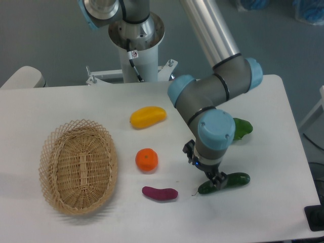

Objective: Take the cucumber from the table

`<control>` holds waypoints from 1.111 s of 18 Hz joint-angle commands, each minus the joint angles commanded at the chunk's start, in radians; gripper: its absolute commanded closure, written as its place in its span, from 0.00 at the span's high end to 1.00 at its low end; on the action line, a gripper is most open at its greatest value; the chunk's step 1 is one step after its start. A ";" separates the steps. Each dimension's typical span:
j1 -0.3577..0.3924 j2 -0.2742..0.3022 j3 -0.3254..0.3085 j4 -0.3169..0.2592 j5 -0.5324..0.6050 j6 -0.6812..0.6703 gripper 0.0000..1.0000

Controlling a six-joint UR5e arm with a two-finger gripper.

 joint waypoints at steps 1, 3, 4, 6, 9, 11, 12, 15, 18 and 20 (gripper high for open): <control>0.000 0.011 -0.021 0.000 0.000 0.015 1.00; -0.002 0.022 -0.049 0.021 -0.002 0.029 1.00; -0.002 0.012 -0.048 0.052 -0.002 0.031 1.00; -0.002 -0.012 -0.040 0.145 -0.006 0.037 1.00; -0.009 -0.055 -0.009 0.179 -0.018 0.032 1.00; -0.005 -0.066 -0.006 0.184 -0.020 0.041 1.00; -0.003 -0.080 0.006 0.186 -0.020 0.055 1.00; 0.000 -0.119 0.038 0.187 -0.017 0.091 1.00; 0.006 -0.135 0.047 0.189 -0.015 0.106 1.00; 0.008 -0.147 0.047 0.195 -0.014 0.121 1.00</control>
